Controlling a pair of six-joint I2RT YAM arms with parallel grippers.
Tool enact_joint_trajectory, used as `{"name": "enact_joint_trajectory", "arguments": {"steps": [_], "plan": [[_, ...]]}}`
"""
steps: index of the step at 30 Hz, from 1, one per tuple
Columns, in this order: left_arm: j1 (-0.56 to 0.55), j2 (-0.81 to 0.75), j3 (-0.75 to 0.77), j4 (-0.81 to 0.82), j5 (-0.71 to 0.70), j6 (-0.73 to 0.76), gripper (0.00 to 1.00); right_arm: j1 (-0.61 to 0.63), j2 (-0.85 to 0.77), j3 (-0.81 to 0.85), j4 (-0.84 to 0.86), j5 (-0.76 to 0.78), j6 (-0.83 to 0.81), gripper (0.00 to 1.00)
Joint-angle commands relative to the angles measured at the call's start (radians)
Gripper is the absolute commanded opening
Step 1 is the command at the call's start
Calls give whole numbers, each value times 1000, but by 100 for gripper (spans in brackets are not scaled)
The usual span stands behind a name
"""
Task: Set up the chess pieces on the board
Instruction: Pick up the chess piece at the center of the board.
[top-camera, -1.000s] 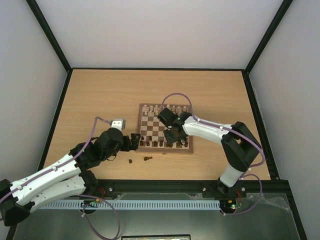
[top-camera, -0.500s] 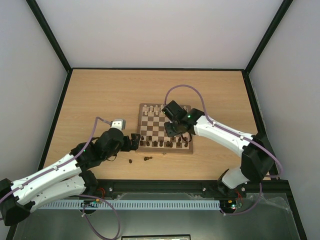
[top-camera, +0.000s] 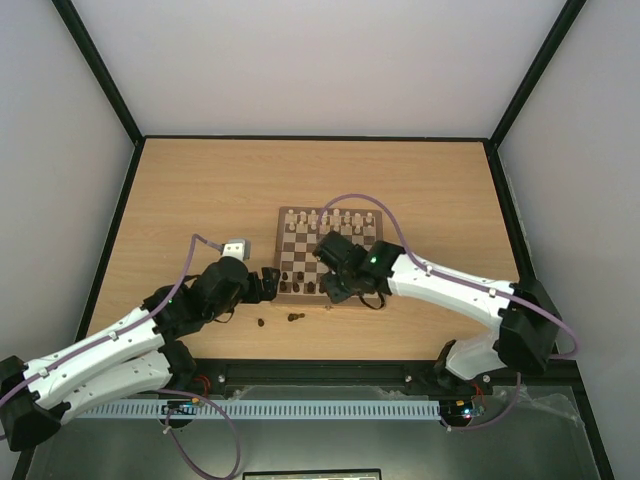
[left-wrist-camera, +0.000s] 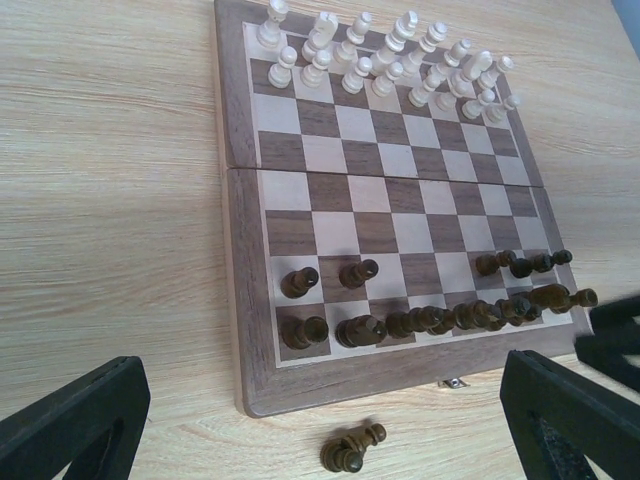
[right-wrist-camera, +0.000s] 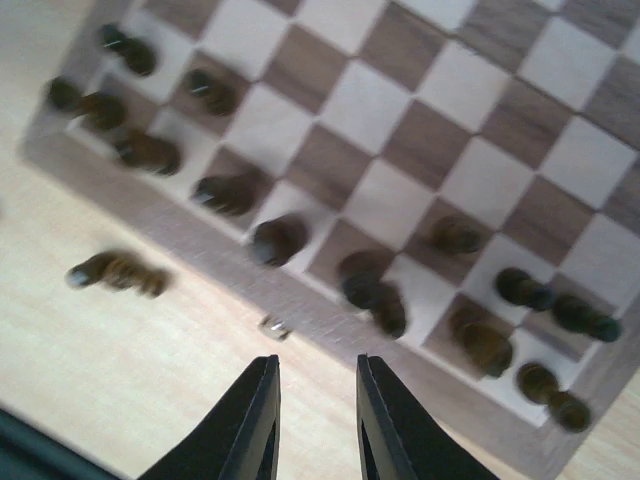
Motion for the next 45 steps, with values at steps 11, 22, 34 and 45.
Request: {"name": "enact_joint_trajectory", "arguments": {"steps": [11, 22, 34, 45], "plan": [[5, -258, 43, -108, -97, -88, 99, 260, 119, 139, 31, -92, 28, 24], [5, -590, 188, -174, -160, -79, 99, 308, 449, 379, 29, -97, -15, 32], [6, -618, 220, -225, -158, -66, 99, 334, 665, 556, -28, -77, -24, 35], [7, -621, 222, -238, -159, -57, 99, 333, 722, 597, -50, -42, -34, 30]]}}
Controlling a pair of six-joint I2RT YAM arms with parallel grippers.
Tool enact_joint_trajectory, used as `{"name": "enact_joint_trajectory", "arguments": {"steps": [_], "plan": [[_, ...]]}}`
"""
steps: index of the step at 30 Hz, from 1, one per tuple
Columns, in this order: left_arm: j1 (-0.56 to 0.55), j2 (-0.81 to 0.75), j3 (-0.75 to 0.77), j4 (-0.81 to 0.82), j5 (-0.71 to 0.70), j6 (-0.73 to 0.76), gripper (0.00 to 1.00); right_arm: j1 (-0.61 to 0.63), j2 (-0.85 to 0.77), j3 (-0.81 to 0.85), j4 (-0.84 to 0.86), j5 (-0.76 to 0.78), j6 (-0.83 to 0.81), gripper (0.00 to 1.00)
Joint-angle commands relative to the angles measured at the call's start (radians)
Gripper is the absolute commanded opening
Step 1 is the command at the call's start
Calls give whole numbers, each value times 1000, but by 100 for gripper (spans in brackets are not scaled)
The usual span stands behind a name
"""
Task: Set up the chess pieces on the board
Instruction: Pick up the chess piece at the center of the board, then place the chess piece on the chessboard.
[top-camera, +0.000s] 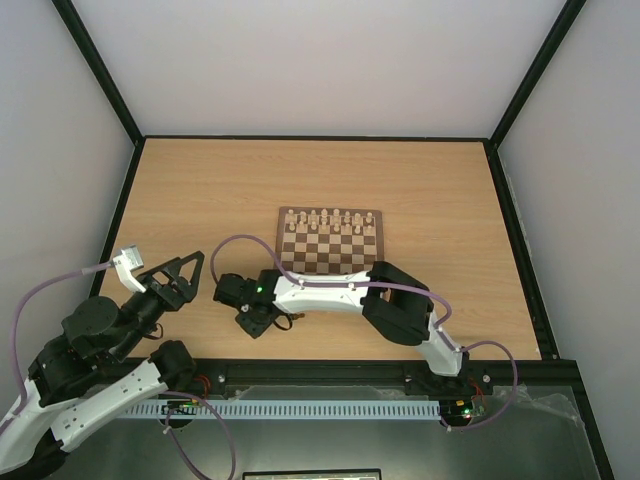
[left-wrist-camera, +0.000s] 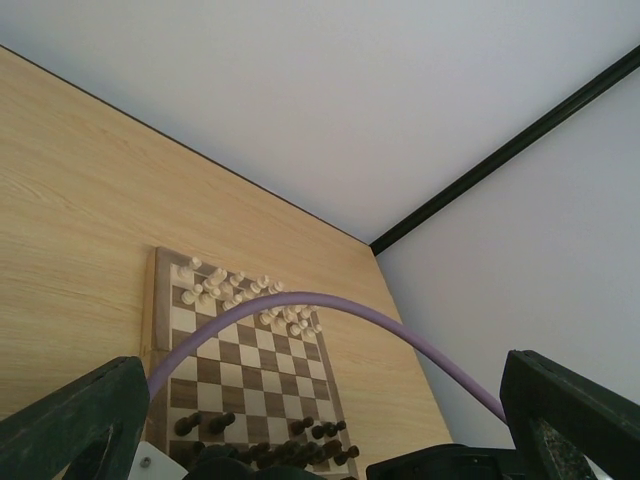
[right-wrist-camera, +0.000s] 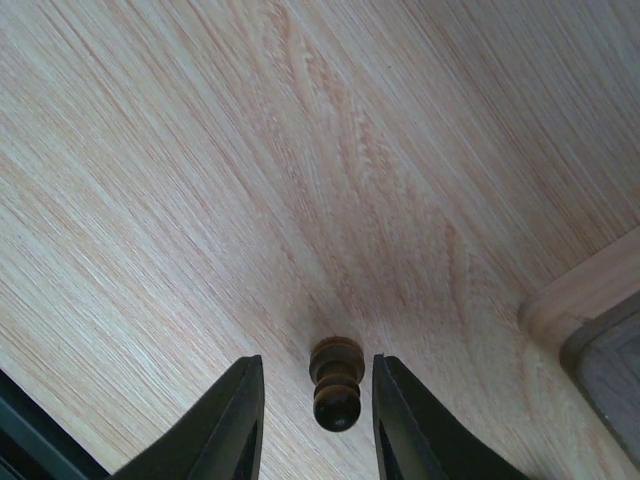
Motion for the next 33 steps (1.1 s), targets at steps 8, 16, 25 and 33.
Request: {"name": "enact_joint_trajectory", "arguments": {"steps": [8, 16, 25, 33], "plan": [[5, -15, 20, -14, -16, 18, 99, -1, 47, 34, -83, 7, -17, 16], [4, -12, 19, -12, -21, 18, 99, -11, -42, -12, -85, 28, -20, 5], [5, 1, 27, -5, -31, 30, 99, -134, -352, -143, -82, 76, -23, 5], [4, 26, 13, 12, -28, 37, 99, -310, -425, -243, -94, 93, -58, 6]]}}
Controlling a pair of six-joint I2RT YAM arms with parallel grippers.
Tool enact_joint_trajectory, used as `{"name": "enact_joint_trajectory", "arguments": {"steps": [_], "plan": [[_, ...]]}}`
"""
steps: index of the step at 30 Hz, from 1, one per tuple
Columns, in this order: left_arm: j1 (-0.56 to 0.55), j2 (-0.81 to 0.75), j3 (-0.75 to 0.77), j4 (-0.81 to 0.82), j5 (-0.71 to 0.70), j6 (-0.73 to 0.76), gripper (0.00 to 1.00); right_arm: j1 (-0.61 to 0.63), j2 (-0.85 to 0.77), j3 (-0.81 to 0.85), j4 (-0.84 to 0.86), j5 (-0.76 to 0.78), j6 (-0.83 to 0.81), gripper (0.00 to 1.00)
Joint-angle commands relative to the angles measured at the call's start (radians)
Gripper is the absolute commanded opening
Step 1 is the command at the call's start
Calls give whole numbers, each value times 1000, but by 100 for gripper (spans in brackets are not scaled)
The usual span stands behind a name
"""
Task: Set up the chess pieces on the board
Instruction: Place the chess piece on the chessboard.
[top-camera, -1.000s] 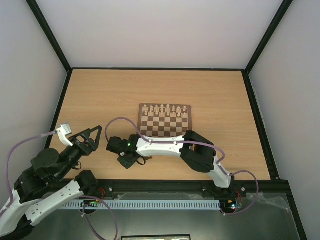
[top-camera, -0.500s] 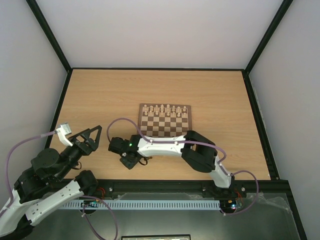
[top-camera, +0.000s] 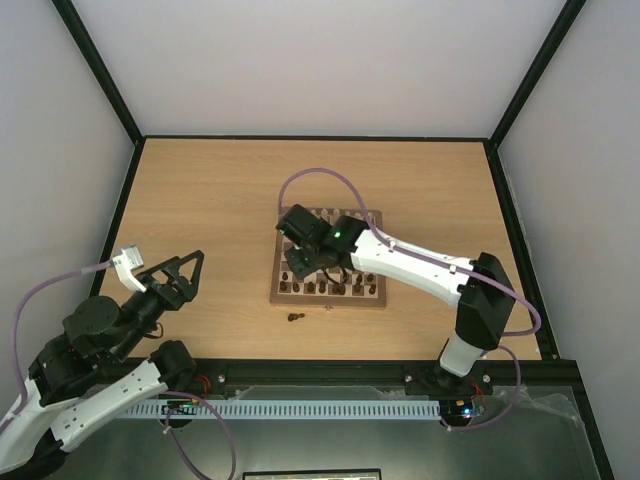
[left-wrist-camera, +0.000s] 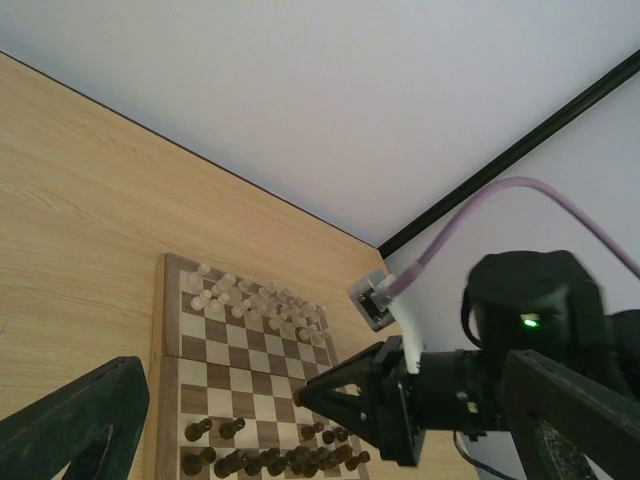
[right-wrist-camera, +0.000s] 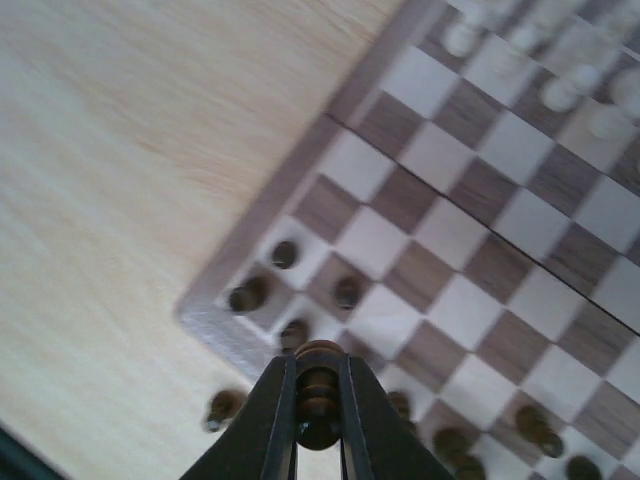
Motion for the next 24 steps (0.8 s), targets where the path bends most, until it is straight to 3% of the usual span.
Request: {"name": "enact_joint_trajectory", "arguments": {"steps": [1, 24], "plan": [[5, 30, 12, 13, -13, 18, 99, -72, 29, -67, -63, 19, -34, 6], [4, 39, -27, 39, -11, 16, 99, -117, 207, -81, 10, -47, -66, 11]]}}
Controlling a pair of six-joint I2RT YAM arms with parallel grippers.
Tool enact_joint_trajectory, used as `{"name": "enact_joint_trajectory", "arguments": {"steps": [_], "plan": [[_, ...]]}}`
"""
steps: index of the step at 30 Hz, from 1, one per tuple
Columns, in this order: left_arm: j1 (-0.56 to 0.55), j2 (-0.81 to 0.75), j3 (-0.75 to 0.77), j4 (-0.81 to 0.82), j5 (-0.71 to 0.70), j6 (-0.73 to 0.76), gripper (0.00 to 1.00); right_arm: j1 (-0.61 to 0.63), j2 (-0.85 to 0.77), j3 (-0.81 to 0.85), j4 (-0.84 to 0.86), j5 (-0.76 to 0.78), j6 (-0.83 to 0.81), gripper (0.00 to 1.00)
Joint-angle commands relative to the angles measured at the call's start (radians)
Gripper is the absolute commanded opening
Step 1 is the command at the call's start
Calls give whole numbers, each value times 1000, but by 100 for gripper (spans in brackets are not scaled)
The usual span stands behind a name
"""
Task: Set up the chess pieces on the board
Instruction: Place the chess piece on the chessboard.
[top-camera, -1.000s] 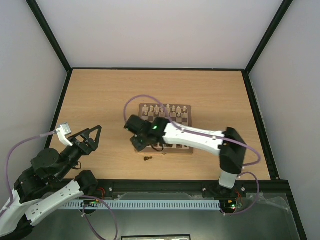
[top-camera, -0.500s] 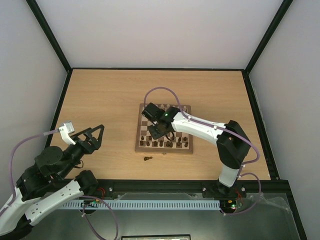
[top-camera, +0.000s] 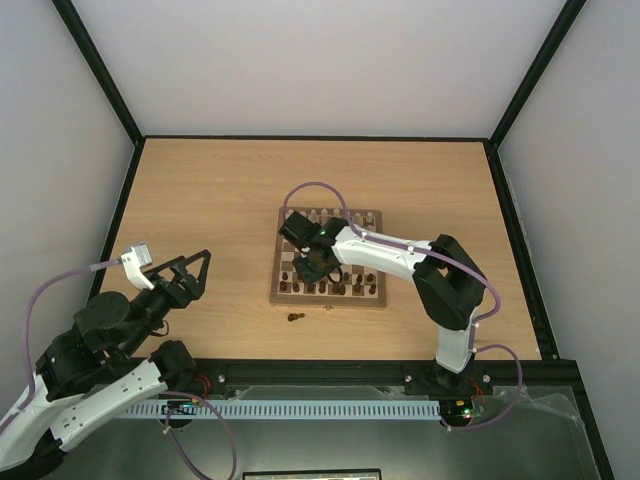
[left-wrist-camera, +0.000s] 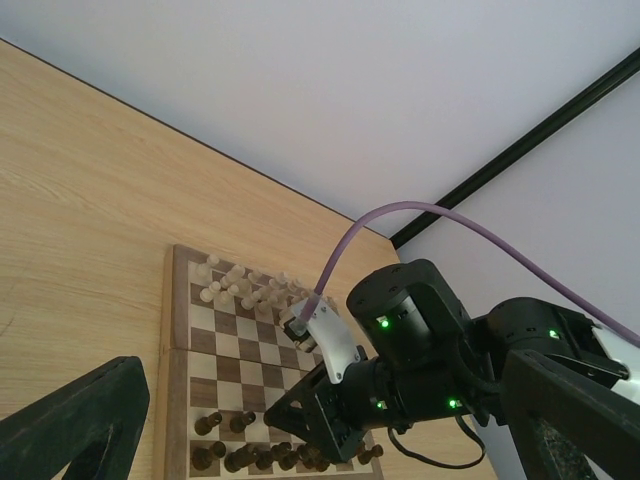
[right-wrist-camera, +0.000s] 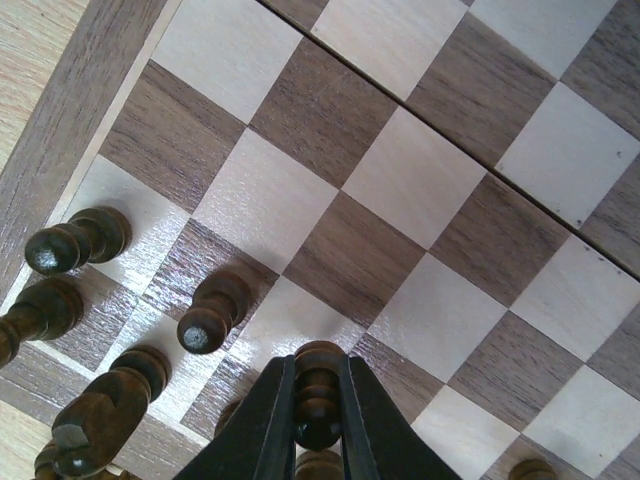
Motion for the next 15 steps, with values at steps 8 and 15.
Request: {"name": "enact_joint_trajectory", "arguments": {"steps": [8, 15], "plan": [[5, 2, -8, 20, -15, 12, 99, -3, 39, 2, -6, -20, -17, 15], [5, 2, -7, 19, -16, 13, 99, -3, 37, 0, -6, -17, -16, 18]]}}
